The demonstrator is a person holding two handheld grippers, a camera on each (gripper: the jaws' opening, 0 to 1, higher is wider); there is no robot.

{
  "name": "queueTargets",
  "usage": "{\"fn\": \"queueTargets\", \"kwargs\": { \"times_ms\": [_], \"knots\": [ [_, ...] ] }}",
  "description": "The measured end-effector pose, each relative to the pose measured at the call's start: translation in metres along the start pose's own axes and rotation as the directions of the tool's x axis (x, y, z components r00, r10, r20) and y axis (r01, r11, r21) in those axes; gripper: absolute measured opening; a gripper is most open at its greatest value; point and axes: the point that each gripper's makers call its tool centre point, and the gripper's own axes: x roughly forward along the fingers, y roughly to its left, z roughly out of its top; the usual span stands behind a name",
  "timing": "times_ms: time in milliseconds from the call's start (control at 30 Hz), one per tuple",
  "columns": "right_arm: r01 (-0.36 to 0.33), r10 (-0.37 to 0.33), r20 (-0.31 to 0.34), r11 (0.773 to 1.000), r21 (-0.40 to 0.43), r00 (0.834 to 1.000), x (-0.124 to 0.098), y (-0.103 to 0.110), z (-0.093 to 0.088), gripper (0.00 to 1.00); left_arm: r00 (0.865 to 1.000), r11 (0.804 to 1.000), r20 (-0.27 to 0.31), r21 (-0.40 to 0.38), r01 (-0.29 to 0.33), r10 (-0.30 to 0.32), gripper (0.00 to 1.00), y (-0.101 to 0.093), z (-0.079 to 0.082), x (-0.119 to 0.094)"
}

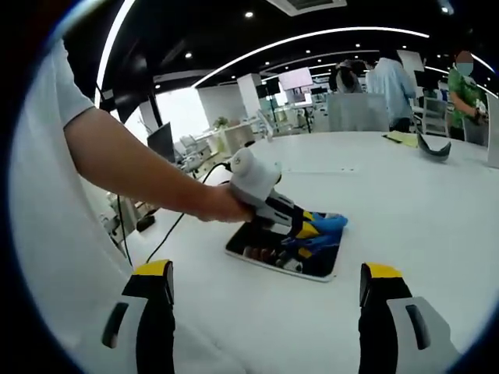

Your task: Wipe the mirror surface with the cleaning cloth until all visible marks leave the cleaned area.

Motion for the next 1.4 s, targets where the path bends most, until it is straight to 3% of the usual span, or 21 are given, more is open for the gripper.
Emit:
{"fn": "queueTargets", "kwargs": {
  "times_ms": [1400],
  "knots": [
    [-0.015,0.014,0.013,0.999,0.037,1.000,0.000,-0.002,0.000,1.00,0.999,0.999,-0.027,0.033,-0.029,0.030,0.07,0.035,0.004,0.003]
  ]
}}
